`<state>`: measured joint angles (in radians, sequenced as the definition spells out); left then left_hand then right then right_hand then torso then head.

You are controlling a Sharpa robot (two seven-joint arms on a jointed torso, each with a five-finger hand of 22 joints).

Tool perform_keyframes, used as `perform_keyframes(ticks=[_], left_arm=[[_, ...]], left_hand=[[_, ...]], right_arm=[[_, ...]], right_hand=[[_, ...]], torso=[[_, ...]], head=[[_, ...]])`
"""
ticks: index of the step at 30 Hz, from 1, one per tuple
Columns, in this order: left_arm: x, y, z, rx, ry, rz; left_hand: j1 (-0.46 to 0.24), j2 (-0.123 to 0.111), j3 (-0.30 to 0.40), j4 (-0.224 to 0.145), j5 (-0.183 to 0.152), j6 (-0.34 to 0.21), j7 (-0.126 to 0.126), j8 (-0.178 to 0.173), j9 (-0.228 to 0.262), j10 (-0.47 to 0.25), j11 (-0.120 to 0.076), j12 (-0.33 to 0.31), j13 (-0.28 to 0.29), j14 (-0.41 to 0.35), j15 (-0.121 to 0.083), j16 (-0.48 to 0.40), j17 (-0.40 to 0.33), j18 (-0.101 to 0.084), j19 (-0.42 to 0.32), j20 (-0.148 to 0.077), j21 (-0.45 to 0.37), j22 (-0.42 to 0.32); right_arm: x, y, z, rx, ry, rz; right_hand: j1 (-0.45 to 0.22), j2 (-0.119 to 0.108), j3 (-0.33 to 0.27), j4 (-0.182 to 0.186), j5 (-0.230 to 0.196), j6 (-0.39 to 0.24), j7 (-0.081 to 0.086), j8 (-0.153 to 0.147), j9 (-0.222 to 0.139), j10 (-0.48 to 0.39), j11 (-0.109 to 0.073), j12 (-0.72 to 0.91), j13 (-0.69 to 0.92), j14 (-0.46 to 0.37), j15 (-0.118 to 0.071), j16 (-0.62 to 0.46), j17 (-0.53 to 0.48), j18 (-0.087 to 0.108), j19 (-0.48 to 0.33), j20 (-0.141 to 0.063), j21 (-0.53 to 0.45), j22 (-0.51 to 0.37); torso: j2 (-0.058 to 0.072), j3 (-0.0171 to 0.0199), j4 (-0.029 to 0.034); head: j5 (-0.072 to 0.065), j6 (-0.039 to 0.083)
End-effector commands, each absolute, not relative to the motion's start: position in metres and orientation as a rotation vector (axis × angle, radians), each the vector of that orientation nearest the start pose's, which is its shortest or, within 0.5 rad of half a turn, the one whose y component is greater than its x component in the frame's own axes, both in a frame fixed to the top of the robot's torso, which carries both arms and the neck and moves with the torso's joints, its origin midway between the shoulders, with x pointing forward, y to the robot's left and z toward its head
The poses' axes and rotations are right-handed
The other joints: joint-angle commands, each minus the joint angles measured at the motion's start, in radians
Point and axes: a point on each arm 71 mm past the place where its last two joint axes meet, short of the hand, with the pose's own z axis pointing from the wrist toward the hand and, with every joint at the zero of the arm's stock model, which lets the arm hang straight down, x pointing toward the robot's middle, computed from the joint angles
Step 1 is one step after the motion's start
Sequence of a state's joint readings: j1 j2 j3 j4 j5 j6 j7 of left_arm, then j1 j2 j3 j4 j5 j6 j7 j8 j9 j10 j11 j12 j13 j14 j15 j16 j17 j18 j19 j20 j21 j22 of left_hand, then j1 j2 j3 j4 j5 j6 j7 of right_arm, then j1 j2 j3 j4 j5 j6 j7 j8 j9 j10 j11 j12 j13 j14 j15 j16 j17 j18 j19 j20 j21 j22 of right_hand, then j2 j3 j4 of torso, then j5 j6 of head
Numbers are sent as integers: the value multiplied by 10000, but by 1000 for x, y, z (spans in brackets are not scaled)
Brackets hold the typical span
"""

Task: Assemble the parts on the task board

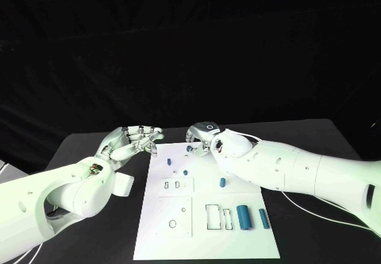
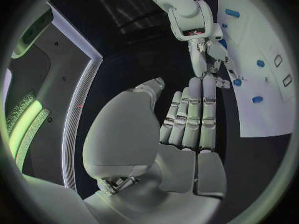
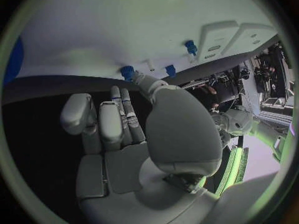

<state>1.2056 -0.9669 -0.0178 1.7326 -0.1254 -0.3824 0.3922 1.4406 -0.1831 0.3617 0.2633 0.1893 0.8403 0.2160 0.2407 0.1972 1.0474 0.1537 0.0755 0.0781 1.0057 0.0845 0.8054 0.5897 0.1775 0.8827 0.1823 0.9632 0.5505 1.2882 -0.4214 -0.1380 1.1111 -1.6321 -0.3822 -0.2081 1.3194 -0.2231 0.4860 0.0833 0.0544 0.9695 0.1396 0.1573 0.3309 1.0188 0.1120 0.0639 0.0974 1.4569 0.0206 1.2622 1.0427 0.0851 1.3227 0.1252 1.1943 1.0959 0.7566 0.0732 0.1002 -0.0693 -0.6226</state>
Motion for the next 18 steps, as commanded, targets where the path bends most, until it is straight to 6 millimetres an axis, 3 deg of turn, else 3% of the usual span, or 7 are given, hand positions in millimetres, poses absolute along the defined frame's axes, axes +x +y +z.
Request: perform_keyframes(ticks=[1, 3, 7, 11, 14, 18], left_arm=[[452, 207, -147, -9526, 14176, -15807], [452, 208, -147, -9528, 14174, -15803], [452, 208, -147, -9531, 14171, -15793], [453, 210, -147, -9531, 14141, -15769], [454, 212, -147, -9455, 14133, -15831], [455, 215, -147, -9320, 14111, -15885]], left_hand=[[-18, 54, 50, 17, -62, -1, -16, 6, 16, 6, 4, -58, 11, -46, -4, 38, 10, 59, -77, -19, 36, 10], [-18, 54, 50, 17, -62, -1, -16, 6, 16, 6, 4, -58, 11, -46, -4, 38, 10, 59, -77, -19, 36, 10], [-18, 54, 50, 17, -62, -1, -16, 6, 16, 6, 4, -58, 11, -46, -4, 38, 10, 59, -77, -19, 36, 10], [-18, 54, 50, 17, -62, -1, -16, 6, 16, 6, 4, -58, 11, -46, -4, 38, 10, 59, -77, -19, 36, 10], [-18, 54, 55, 14, -64, -6, -16, 3, 17, -3, 5, -61, 9, -52, -3, 48, 13, 58, -87, -18, 50, 19], [0, 31, 61, -8, -60, -22, -36, -5, 16, -17, -1, -65, 7, -69, -4, 58, 14, 58, -106, -15, 70, 31]], right_arm=[[551, -99, -181, -3343, 15036, 4715], [551, -100, -180, -3317, 15005, 4740], [548, -105, -179, -3205, 14833, 4861], [540, -120, -174, -2849, 14700, 5124], [532, -137, -167, -2275, 14832, 5334], [527, -162, -158, -1438, 15249, 5369]], right_hand=[[260, 51, -515, 143, 54, -173, -63, -152, -27, -135, 22, -5, -10, -29, 70, -156, -243, 230, -115, 17, -257, -232], [434, 109, -905, 291, 67, -262, -108, -256, -52, -209, 38, -1, -12, -42, 74, -224, -353, 246, -121, 29, -395, -336], [569, 176, -999, 363, 70, -274, -118, -298, -62, -73, 8, 50, 26, 9, 58, -135, -230, 223, -22, 14, -326, -221], [692, 209, -830, 437, 62, -120, 7, -283, -41, 625, -139, 234, 190, 185, -34, 236, 282, 92, 376, -117, 189, 433], [640, 68, -474, 523, 63, -43, 56, -291, -23, 1330, -272, 359, 356, 249, -139, 426, 521, 10, 576, -235, 496, 837], [508, -259, -319, 536, 48, 71, -146, -255, 38, 3094, -679, 1494, 1130, 341, -488, 708, 911, -91, 831, -430, 927, 1382]], torso=[[2, -6, 0], [5, -5, 0], [1, -3, -5], [-18, -10, -31], [-31, -11, -83], [-54, -16, -173]], head=[[5, 2], [8, -4], [17, -1], [27, 33], [20, 64], [4, 106]])
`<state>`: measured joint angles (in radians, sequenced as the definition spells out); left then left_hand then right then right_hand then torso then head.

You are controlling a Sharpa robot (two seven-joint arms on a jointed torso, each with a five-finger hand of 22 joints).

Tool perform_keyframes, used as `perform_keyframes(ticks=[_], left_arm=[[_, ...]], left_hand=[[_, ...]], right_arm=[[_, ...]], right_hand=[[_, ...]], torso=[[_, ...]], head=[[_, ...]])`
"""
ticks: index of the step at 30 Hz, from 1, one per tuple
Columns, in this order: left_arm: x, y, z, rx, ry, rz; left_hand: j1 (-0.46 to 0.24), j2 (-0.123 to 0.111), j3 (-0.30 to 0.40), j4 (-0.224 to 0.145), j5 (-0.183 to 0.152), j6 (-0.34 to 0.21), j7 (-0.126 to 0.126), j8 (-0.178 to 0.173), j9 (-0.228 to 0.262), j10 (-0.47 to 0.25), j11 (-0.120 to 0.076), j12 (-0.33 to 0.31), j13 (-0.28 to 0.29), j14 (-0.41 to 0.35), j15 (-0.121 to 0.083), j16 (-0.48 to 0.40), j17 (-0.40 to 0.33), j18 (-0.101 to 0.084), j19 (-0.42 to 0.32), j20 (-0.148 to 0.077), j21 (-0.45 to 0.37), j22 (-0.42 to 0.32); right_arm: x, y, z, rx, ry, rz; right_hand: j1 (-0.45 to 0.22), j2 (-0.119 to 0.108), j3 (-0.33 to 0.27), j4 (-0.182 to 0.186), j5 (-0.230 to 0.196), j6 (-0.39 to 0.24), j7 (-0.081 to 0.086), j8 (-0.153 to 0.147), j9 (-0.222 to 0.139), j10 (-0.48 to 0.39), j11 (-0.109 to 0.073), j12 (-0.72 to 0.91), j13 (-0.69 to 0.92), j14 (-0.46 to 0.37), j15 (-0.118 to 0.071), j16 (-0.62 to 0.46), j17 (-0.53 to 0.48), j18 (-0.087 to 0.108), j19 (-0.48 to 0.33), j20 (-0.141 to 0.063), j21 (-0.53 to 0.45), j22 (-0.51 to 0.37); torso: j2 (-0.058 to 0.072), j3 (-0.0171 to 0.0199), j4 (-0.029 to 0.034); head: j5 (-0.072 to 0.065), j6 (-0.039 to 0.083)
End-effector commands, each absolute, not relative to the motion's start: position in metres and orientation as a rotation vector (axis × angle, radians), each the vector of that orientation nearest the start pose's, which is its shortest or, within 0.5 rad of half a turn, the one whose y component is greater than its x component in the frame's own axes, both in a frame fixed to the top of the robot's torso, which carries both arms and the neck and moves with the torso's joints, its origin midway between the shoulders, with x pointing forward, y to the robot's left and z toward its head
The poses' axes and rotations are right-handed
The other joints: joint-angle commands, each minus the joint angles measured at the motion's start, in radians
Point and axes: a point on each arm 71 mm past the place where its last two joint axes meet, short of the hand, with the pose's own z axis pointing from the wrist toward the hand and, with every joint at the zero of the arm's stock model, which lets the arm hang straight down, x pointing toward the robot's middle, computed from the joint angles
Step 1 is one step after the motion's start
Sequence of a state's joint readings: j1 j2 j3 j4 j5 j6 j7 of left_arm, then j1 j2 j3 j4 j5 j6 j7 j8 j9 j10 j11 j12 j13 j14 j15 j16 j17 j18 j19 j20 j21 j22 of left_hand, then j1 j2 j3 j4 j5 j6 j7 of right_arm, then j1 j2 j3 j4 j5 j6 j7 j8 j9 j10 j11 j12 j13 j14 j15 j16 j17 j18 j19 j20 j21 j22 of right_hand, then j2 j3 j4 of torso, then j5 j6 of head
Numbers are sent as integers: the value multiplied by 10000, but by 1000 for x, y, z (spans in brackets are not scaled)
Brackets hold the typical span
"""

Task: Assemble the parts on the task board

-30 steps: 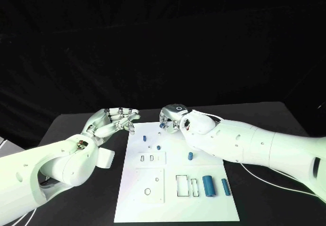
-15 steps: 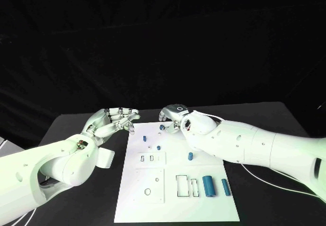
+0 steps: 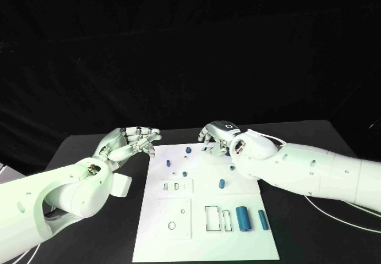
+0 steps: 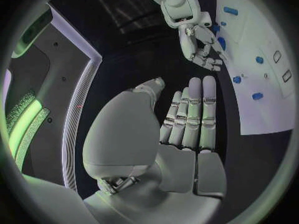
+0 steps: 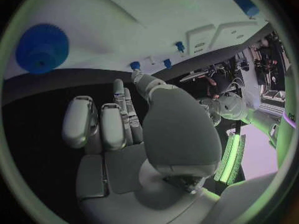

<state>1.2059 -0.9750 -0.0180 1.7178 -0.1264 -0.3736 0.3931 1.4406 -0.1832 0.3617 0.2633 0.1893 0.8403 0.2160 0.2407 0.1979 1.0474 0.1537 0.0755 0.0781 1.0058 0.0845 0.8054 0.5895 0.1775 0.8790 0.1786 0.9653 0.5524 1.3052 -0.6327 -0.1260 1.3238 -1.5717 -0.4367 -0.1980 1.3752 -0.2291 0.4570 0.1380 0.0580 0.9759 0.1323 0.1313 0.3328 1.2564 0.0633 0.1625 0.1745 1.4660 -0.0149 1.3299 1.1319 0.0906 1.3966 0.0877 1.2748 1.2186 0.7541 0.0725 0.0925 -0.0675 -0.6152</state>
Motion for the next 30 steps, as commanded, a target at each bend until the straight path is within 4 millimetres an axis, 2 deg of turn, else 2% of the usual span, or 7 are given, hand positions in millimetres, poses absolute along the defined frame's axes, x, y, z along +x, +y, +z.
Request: perform_keyframes(ticks=[1, 2, 3, 4, 7, 16, 30], left_arm=[[455, 216, -147, -9300, 14102, -15885], [456, 217, -147, -9286, 14094, -15881], [456, 217, -147, -9277, 14089, -15874], [456, 218, -147, -9269, 14085, -15871], [457, 218, -147, -9252, 14075, -15867], [458, 219, -148, -9260, 14075, -15841], [459, 220, -149, -9310, 14114, -15760]], left_hand=[[4, 28, 63, -13, -58, -26, -41, -7, 8, -21, -3, -66, 7, -73, -5, 61, 17, 58, -73, 22, 53, 14], [4, 28, 63, -13, -58, -26, -41, -7, 8, -21, -3, -66, 7, -73, -5, 61, 17, 58, -73, 22, 53, 14], [4, 28, 63, -13, -58, -26, -41, -7, 8, -21, -3, -66, 7, -73, -5, 61, 17, 58, -73, 22, 53, 14], [4, 28, 63, -13, -58, -26, -41, -7, 8, -21, -3, -66, 7, -73, -5, 61, 17, 58, -73, 22, 53, 14], [8, 27, 69, -17, -54, -31, -46, -10, 8, -27, -5, -67, 6, -79, -6, 64, 17, 58, -81, 23, 60, 19], [7, 30, 72, -16, -54, -31, -46, -9, 9, -27, -6, -67, 6, -81, -6, 67, 17, 59, -85, 23, 64, 21], [12, 58, 98, -17, -48, -24, -45, -6, 14, -26, -8, -61, 7, -90, -9, 84, 20, 61, -105, 23, 89, 36]], right_arm=[[526, -169, -156, -1180, 15418, 5343], [526, -177, -154, -967, 15606, 5332], [525, -185, -153, -813, 15811, 5339], [524, -192, -152, -678, 15992, 5337], [523, -215, -151, -304, 16479, 5235], [529, -241, -154, 337, 17101, 4724], [537, -236, -164, 116, 17142, 3488]], right_hand=[[-156, -328, -266, -18, 41, 18, -152, 50, 86, 512, -278, 1646, 1605, 353, -310, 354, 478, -224, 260, -230, 408, 509], [-203, -357, -472, -20, 27, -126, -169, 23, 97, 745, -297, 2578, 2431, 370, -263, 453, 648, -273, 373, -223, 617, 772], [-337, -350, -861, 56, 135, -261, -105, 55, 144, 1219, -267, 6084, 5850, 481, -213, 750, 1114, -357, 551, -189, 930, 1146], [-196, -43, -1402, 202, 94, -476, -80, 279, 301, 1097, -185, 9830, 9617, 576, -17, 1161, 1759, -421, 721, -154, 1267, 1562], [-195, 34, -2052, 567, 25, -645, 107, 597, 446, 2103, -43, 12637, 12470, 772, -3, 1776, 2922, -621, 1123, 7, 1979, 2409], [222, 126, -2919, 1129, 32, -1056, 276, 808, 503, 2816, 137, 13719, 13590, 1002, 185, 2329, 4169, -828, 1570, 193, 2709, 3246], [396, 204, -3014, 1268, 35, -1076, 292, 886, 523, 3026, 159, 13956, 13832, 1042, 214, 2398, 4358, -906, 1742, 231, 2960, 3522]], torso=[[-36, -12, -117], [-43, -13, -142], [-49, -12, -161], [-53, -18, -164], [-65, -32, -181], [-57, -12, -174], [-35, -37, -151]], head=[[-17, 43], [-25, 54], [-44, 56], [-68, 63], [-111, 118], [-113, 66], [-142, 11]])
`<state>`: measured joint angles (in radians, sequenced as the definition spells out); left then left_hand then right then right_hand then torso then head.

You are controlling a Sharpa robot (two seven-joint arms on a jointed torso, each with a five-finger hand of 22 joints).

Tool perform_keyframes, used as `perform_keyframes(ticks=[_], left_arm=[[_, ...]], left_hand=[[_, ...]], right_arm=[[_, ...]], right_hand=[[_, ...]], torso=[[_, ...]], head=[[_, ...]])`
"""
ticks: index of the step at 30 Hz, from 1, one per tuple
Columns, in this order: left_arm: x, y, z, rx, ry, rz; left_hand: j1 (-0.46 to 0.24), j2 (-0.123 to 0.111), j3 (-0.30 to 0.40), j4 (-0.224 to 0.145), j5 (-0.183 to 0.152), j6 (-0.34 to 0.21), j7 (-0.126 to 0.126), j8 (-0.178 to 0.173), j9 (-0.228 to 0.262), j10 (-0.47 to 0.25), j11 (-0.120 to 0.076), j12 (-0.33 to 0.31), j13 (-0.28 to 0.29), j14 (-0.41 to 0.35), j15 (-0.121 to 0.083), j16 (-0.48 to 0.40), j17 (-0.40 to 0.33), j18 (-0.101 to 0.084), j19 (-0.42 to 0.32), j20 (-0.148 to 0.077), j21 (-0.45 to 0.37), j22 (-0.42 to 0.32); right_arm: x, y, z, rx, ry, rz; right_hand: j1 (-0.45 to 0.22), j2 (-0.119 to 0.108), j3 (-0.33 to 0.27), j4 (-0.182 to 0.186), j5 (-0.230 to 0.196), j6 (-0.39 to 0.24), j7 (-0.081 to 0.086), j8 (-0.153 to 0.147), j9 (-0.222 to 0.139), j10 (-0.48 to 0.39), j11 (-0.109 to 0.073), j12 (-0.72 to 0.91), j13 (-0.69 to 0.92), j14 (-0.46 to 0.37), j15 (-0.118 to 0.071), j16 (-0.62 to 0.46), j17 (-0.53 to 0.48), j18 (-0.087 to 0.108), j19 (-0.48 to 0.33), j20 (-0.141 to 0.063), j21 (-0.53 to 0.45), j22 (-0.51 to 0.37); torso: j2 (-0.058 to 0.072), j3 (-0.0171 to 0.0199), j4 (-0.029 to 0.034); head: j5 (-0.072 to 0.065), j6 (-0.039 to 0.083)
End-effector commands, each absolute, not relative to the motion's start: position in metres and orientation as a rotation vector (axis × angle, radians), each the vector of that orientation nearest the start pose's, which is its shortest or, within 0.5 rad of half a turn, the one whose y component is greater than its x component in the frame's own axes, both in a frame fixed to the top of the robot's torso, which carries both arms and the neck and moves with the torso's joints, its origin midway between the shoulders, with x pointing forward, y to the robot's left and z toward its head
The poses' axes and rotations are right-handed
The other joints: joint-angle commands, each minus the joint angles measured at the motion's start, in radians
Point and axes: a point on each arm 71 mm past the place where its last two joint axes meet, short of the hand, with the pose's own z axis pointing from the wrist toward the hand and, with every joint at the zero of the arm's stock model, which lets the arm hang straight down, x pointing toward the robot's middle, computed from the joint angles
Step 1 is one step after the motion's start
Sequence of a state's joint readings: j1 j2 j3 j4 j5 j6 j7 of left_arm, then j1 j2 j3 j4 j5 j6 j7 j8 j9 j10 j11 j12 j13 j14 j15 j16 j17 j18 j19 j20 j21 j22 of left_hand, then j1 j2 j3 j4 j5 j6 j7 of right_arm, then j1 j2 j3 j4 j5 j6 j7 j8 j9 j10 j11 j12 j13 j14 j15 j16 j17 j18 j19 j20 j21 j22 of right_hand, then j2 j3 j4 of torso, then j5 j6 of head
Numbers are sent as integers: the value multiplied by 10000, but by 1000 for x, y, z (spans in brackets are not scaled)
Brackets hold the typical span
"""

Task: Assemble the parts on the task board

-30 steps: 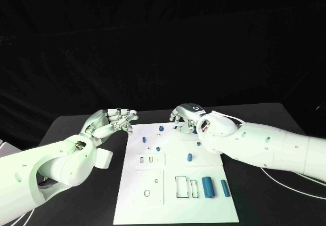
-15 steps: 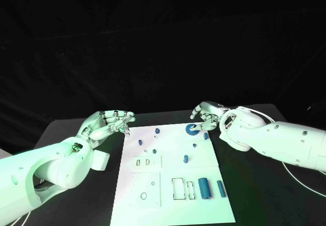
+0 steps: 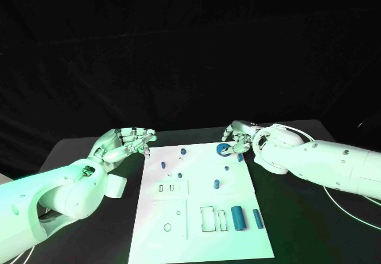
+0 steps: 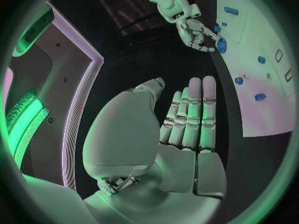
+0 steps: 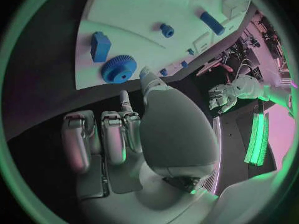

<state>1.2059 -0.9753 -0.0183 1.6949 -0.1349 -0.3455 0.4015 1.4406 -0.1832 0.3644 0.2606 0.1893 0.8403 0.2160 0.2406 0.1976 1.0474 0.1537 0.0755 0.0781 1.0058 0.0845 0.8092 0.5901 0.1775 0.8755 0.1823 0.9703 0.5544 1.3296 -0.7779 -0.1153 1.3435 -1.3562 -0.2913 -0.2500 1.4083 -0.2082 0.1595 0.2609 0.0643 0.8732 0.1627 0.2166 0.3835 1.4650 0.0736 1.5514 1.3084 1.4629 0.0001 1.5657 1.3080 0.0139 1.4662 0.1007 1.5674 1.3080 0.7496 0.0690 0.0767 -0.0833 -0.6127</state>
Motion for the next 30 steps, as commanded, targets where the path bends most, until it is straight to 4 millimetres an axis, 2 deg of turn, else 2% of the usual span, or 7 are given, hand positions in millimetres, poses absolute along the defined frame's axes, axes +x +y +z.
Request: perform_keyframes(ticks=[1, 7, 13, 17, 22, 30], left_arm=[[459, 220, -149, -9318, 14121, -15749], [460, 220, -150, -9352, 14146, -15695], [460, 220, -150, -9365, 14163, -15679], [460, 220, -150, -9368, 14170, -15679], [460, 220, -150, -9372, 14176, -15676], [461, 220, -151, -9378, 14179, -15662]], left_hand=[[12, 58, 71, 10, -48, -25, -45, -6, 17, -26, -8, -61, 7, -90, -9, 46, 14, 61, -70, -13, 39, 15], [74, 91, 142, -33, -36, -24, -41, -6, 22, -31, -8, -57, 7, -108, -14, 70, 16, 63, -100, -15, 85, 41], [88, 96, 160, -44, -35, -23, -41, -6, 24, -32, -7, -57, 7, -113, -15, 76, 16, 63, -107, -16, 96, 48], [98, 101, 174, -52, -34, -24, -40, -6, 24, -33, -7, -56, 7, -117, -15, 80, 16, 64, -113, -16, 106, 53], [98, 101, 174, -52, -34, -24, -40, -6, 24, -33, -7, -56, 7, -117, -15, 80, 16, 64, -113, -16, 106, 53], [106, 110, 196, -59, -33, -24, -36, -7, 26, -36, -5, -56, 6, -122, -14, 88, 16, 64, -123, -16, 121, 61]], right_arm=[[538, -236, -165, 129, 17133, 3458], [541, -235, -169, 73, 17221, 3417], [542, -233, -173, 20, 17312, 3401], [542, -233, -175, 9, 17411, 3369], [542, -234, -178, 12, 17508, 3348], [542, -233, -178, -111, 17439, 3367]], right_hand=[[65, -6, -40, 39, -28, -49, -12, 33, 17, 940, 55, 67, 2492, 1072, 65, 41, 2597, -139, 1046, 101, 34, 2628], [106, 47, -25, 66, -27, -19, -17, 65, 26, 968, 53, 97, 2524, 1076, 66, 47, 2614, -139, 1046, 105, 34, 2628], [119, 62, -19, 70, -27, -13, -18, 72, 28, 950, 52, 78, 2504, 1075, 66, 45, 2610, -139, 1046, 105, 34, 2628], [146, 102, -3, 86, -27, 22, -24, 101, 37, 940, 48, 68, 2494, 1074, 64, 44, 2607, -139, 1046, 106, 34, 2628], [297, 295, 151, 111, -29, 414, -117, 343, 118, 972, -26, 102, 2530, 1075, 4, 46, 2613, -139, 1046, 71, 34, 2628], [650, 759, 937, -82, -22, 1010, -353, 585, 236, 1002, -237, 131, 2562, 1075, -212, 46, 2612, -139, 1046, -116, 34, 2628]], torso=[[6, -2, 10], [11, -25, 29], [-1, 0, 11], [-2, -13, -14], [-1, -1, -9], [1, 3, -11]], head=[[17, -18], [19, -34], [47, -81], [62, -82], [84, -105], [88, -114]])
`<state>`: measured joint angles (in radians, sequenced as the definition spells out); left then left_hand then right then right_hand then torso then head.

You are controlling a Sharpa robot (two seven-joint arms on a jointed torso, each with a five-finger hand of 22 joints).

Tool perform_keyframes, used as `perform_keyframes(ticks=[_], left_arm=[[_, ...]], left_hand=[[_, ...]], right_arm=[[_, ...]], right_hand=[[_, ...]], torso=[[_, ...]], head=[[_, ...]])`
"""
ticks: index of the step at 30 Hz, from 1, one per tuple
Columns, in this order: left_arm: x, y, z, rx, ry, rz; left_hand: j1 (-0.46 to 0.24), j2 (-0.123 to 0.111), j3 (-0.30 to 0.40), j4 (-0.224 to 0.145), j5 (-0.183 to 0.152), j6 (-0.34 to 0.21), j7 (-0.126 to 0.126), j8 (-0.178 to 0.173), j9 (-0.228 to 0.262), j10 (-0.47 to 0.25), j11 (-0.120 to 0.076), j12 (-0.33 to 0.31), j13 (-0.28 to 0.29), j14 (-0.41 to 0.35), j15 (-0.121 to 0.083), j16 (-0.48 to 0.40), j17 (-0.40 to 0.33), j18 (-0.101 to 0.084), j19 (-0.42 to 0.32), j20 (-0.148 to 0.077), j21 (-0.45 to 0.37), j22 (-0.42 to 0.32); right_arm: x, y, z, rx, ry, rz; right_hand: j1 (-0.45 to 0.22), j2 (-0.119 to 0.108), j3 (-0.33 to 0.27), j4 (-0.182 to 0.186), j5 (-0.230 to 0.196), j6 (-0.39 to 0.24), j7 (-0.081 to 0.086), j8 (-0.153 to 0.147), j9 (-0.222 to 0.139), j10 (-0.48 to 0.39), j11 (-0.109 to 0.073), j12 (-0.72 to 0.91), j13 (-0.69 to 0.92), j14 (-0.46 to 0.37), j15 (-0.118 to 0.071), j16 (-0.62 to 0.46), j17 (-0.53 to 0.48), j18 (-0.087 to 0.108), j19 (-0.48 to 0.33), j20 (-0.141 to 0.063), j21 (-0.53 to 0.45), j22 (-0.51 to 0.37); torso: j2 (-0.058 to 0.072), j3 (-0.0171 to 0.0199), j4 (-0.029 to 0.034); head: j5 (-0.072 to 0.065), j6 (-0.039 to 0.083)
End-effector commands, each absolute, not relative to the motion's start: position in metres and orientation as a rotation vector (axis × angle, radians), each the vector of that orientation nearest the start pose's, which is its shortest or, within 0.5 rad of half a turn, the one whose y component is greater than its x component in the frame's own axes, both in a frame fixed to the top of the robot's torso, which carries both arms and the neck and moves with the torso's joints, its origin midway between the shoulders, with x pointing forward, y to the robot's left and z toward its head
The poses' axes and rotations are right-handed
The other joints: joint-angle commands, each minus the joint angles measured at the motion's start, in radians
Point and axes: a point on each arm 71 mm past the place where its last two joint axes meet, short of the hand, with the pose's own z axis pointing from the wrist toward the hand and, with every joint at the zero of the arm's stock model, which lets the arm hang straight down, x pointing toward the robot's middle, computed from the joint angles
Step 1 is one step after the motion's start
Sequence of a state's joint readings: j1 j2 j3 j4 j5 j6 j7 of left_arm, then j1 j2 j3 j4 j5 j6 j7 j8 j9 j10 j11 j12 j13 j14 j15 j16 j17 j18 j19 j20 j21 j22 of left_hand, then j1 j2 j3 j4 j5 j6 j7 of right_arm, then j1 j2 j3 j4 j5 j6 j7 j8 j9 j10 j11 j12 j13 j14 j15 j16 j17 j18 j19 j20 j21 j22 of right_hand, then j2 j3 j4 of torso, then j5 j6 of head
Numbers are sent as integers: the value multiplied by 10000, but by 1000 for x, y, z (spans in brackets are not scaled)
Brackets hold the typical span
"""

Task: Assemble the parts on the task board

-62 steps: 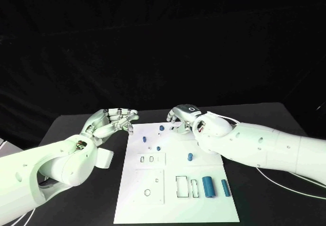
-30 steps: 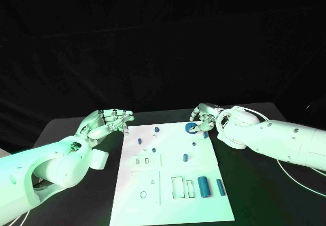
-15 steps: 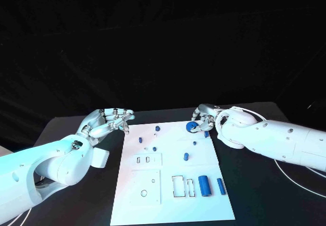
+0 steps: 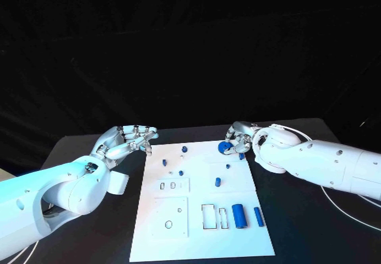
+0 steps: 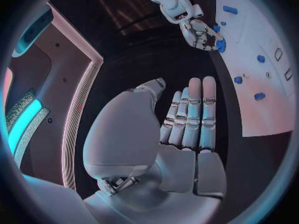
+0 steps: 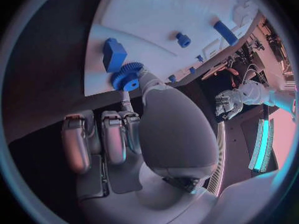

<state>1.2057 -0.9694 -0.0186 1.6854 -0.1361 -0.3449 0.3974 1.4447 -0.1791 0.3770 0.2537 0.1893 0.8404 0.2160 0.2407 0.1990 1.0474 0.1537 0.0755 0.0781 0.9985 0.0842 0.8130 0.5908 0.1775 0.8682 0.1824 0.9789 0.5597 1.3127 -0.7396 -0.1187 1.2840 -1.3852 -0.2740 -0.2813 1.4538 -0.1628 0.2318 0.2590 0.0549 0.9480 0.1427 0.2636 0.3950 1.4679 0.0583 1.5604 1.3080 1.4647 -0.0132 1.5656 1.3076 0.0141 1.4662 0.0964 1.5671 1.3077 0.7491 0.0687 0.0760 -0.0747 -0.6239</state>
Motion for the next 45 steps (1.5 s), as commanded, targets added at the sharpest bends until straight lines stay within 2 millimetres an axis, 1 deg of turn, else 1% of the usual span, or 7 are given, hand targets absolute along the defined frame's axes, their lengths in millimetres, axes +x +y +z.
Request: perform_keyframes(ticks=[1, 7, 19, 23, 34, 39, 45], left_arm=[[461, 220, -151, -9378, 14180, -15665], [461, 220, -151, -9377, 14195, -15676], [461, 220, -151, -9394, 14211, -15651], [461, 220, -151, -9395, 14214, -15652], [461, 217, -151, -9371, 14255, -15731], [461, 216, -151, -9362, 14271, -15760], [461, 215, -151, -9358, 14284, -15777]], left_hand=[[65, 69, 70, 9, -33, -25, -36, -7, 11, -36, -5, -56, 6, -49, -12, 49, 9, 63, -50, -17, 35, 8], [65, 78, 83, 10, -33, -24, -34, -8, 12, -37, -3, -56, 6, -52, -10, 53, 9, 63, -56, -17, 43, 13], [67, 84, 95, 7, -34, -25, -34, -8, 12, -39, -2, -56, 5, -55, -10, 57, 8, 63, -61, -17, 51, 17], [67, 84, 95, 7, -34, -25, -34, -8, 12, -39, -2, -56, 5, -55, -10, 57, 8, 63, -61, -17, 51, 17], [67, 84, 95, 7, -34, -25, -34, -8, 12, -39, -2, -56, 5, -55, -10, 57, 8, 63, -61, -17, 51, 17], [73, 85, 118, -2, -38, -28, -32, -11, 13, -43, -1, -56, 4, -63, -8, 65, 8, 62, -74, -15, 70, 28], [73, 85, 118, -2, -38, -28, -32, -11, 13, -43, -1, -56, 4, -63, -8, 65, 8, 62, -74, -15, 70, 28]], right_arm=[[541, -232, -177, -154, 17386, 3386], [539, -225, -174, -368, 16942, 3423], [530, -211, -166, -486, 16127, 3680], [521, -194, -160, -910, 15665, 4037], [498, -117, -155, -2891, 14876, 5108], [498, -98, -161, -3248, 14788, 5165], [501, -84, -171, -3432, 14858, 5149]], right_hand=[[216, 337, 311, -92, 71, 300, -175, 127, 130, 990, -103, 60, 2585, 1058, -99, 48, 2618, -141, 1046, -93, 37, 2631], [20, 400, 677, -115, 63, 502, -285, 202, 185, 1029, -199, 104, 2628, 1061, -198, 51, 2629, -141, 1046, -189, 37, 2631], [-52, 344, 826, -176, 62, 594, -346, 248, 221, 1029, -260, 104, 2628, 1061, -236, 52, 2631, -141, 1046, -227, 37, 2631], [-56, 330, 842, -189, 61, 597, -348, 249, 224, 1029, -265, 104, 2628, 1060, -239, 50, 2624, -141, 1046, -231, 37, 2631], [-108, 287, 875, -198, 58, 586, -341, 237, 225, 1029, -264, 104, 2628, 1061, -246, 52, 2631, -141, 1046, -241, 37, 2631], [-112, 279, 888, -205, 59, 580, -342, 232, 224, 1029, -264, 104, 2628, 1060, -246, 50, 2625, -141, 1046, -243, 37, 2631], [-118, 259, 917, -225, 60, 565, -339, 220, 222, 1029, -264, 104, 2628, 1057, -248, 46, 2614, -141, 1046, -247, 37, 2631]], torso=[[7, 6, -4], [-5, 2, -17], [10, -10, 10], [6, 0, 6], [12, -2, 19], [18, -11, 27], [24, 4, 20]], head=[[1, -2], [-1, -5], [38, 18], [64, 6], [118, -14], [142, -25], [177, -31]])
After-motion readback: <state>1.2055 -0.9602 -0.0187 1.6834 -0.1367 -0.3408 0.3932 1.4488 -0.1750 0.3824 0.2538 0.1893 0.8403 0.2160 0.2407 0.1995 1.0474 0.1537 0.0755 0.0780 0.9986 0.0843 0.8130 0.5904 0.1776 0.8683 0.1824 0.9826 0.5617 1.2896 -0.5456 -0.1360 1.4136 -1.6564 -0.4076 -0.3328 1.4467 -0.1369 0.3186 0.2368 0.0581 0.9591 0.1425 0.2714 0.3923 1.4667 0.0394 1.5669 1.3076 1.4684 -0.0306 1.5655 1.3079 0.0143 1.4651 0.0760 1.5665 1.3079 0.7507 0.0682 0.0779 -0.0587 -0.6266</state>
